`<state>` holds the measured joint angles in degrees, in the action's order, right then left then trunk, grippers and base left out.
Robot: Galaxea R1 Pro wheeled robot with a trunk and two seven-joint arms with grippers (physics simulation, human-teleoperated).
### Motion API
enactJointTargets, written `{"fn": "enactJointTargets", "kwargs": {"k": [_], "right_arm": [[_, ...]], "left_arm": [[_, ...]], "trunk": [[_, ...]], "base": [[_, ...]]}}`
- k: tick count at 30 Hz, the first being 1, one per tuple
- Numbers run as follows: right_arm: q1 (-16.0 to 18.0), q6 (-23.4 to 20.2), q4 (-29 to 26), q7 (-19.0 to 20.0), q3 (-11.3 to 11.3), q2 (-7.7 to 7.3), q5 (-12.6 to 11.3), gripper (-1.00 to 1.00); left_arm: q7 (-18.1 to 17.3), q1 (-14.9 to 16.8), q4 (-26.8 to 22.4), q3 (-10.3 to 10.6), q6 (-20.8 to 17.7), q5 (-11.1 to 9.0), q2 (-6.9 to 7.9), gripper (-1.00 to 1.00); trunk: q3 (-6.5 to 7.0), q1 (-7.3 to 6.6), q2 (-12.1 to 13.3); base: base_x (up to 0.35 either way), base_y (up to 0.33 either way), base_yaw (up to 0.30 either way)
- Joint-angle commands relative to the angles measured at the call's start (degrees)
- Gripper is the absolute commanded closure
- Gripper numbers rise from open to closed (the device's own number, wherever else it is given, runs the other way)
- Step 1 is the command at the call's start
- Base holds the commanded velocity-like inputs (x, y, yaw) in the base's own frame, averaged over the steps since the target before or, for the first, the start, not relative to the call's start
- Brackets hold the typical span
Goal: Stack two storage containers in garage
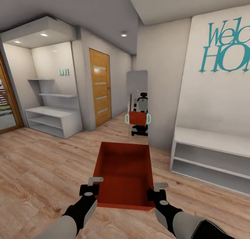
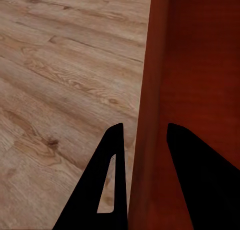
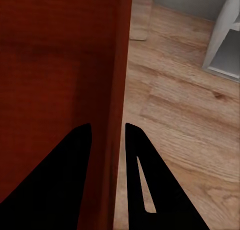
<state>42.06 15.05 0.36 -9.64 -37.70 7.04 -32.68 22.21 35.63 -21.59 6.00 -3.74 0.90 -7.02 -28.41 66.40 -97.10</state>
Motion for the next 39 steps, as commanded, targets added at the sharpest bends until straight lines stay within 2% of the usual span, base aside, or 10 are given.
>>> {"fn": "enactJointTargets", "kwargs": {"k": [1, 9, 23, 39], "right_arm": [[0.04, 0.24, -0.45, -0.31, 0.52, 0.06, 0.6, 1.0], [0.03, 0.24, -0.45, -3.87, 0.46, 0.23, 1.1, 1.0], [0.02, 0.31, -0.45, -3.9, 0.46, 0.17, 0.56, 1.0], [0.04, 0.24, -0.45, -3.48, 0.44, 0.17, 0.59, 1.0]], "left_arm": [[0.36, 0.05, 0.06, -0.54, -0.39, -3.71, -0.01, 1.0], [0.35, 0.05, 0.06, -0.55, -0.39, -3.71, -0.01, 1.0], [0.33, 0.05, 0.06, -0.55, -0.39, -3.71, -0.01, 1.0], [0.37, 0.05, 0.06, -0.54, -0.39, -3.71, -0.01, 1.0]], "trunk": [[-0.06, 0.03, -0.03], [-0.06, 0.03, -0.03], [-0.06, 0.03, -0.03], [-0.06, 0.03, -0.03]], "base": [[0.321, 0.0, 0.0], [0.321, 0.0, 0.0], [0.321, 0.0, 0.001], [0.321, 0.0, 0.263]]}}
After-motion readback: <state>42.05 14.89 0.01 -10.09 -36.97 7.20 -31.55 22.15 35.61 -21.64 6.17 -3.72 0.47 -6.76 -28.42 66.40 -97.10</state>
